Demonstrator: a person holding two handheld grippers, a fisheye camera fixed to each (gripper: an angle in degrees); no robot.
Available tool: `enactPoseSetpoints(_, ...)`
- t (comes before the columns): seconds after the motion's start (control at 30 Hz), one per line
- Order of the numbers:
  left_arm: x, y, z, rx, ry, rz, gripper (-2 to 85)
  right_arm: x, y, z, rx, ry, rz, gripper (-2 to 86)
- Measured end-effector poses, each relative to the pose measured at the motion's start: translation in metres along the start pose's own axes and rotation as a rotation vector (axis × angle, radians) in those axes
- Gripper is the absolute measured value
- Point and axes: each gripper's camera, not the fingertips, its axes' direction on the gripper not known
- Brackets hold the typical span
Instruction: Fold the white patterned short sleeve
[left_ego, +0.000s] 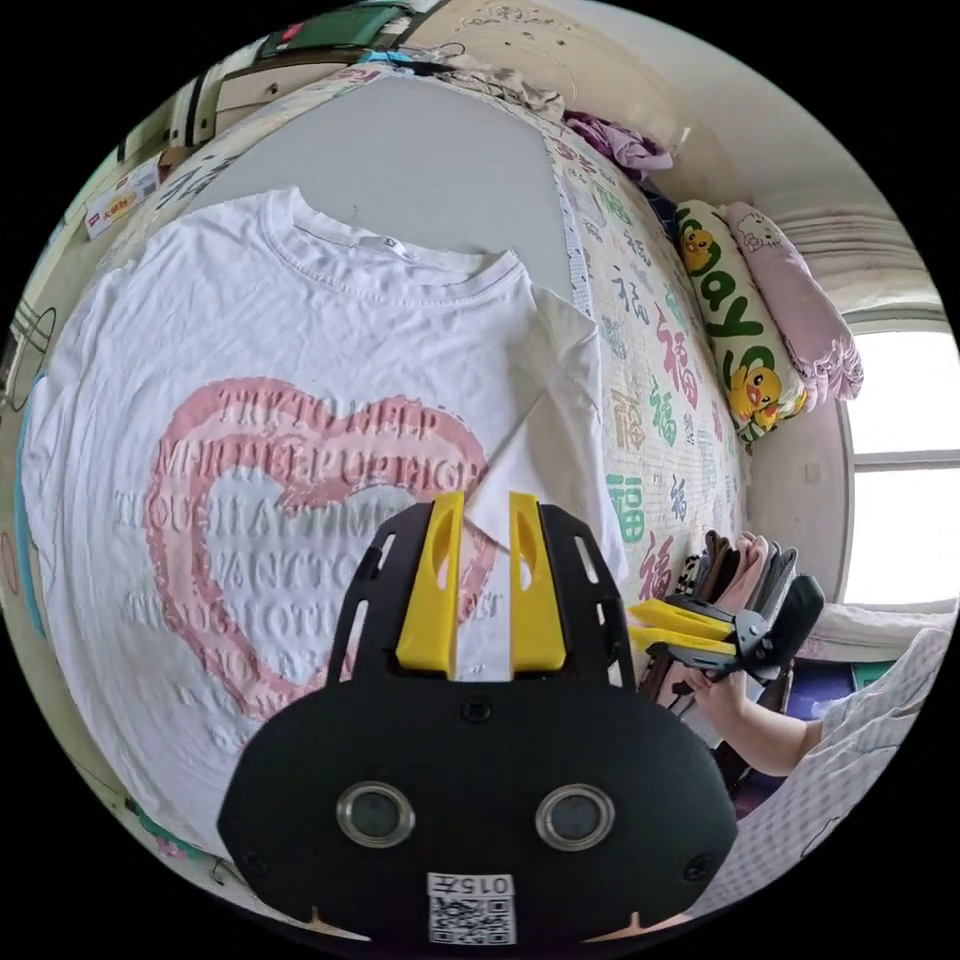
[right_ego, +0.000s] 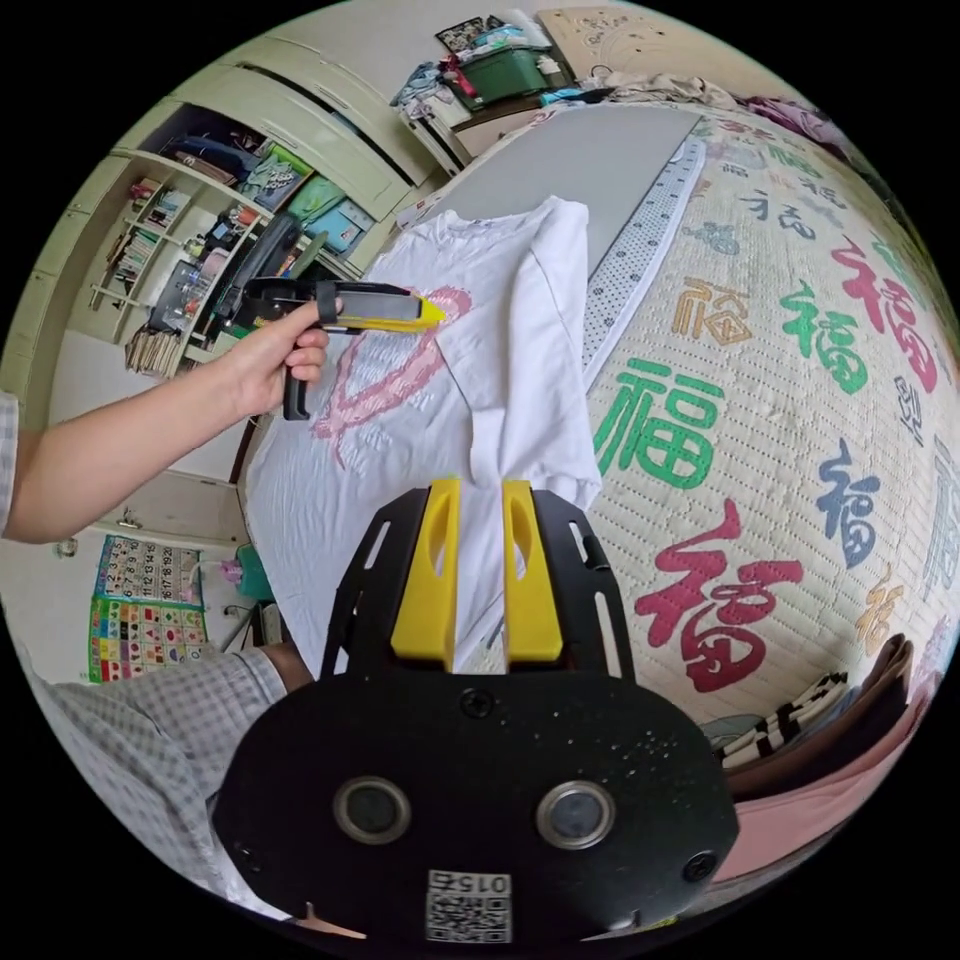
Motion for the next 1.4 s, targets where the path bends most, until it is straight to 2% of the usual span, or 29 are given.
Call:
enactPoseSetpoints(0.1, 0.005, -0.002, 0.003, 0.000, -0.080, 0.032, 4.4, -0.015, -0.013, 0.018, -0.015, 0.014, -0.011, 8.3)
enactPoseSetpoints(0.23, 0.006, -0.003, -0.003, 0.009, -0.083, 0.072, 1.2, -0.031, -0.027, 0.051, -0.074, 0.103, 0.012, 7.9)
enactPoseSetpoints(0.33, 0.004, 0.000, -0.021, 0.051, -0.061, 0.086, 0.4, -0.044, -0.027, 0.059, -0.080, 0.186, 0.020, 3.2)
enactPoseSetpoints(0.57, -0.021, 0.021, -0.065, 0.107, -0.047, 0.021, -0.1, -0.073, -0.022, 0.044, -0.013, 0.115, -0.003, 0.3)
enactPoseSetpoints(0.7, -0.039, 0.032, -0.070, 0.105, -0.048, -0.020, 0.0, -0.086, -0.023, 0.054, -0.039, 0.110, -0.039, 0.3)
enactPoseSetpoints(0.87, -0.057, 0.037, -0.058, 0.045, -0.039, -0.075, 0.5, -0.086, -0.019, 0.076, -0.106, 0.074, -0.042, 2.4)
enactPoseSetpoints(1.0, -0.072, 0.032, -0.068, 0.061, -0.039, -0.137, 2.6, -0.069, -0.004, 0.052, -0.057, 0.029, -0.015, 6.0)
enactPoseSetpoints(1.17, -0.051, -0.013, -0.084, 0.128, -0.090, 0.010, 6.1, -0.029, 0.015, 0.031, -0.018, 0.167, 0.020, 8.5)
enactPoseSetpoints(1.3, -0.034, -0.067, -0.052, 0.051, 0.016, 0.099, 7.6, -0.026, 0.012, 0.051, -0.080, 0.207, -0.046, 9.7)
enactPoseSetpoints(1.4, -0.023, -0.090, -0.028, -0.025, 0.017, 0.149, 6.8, -0.036, 0.011, 0.062, -0.085, 0.226, -0.110, 8.9)
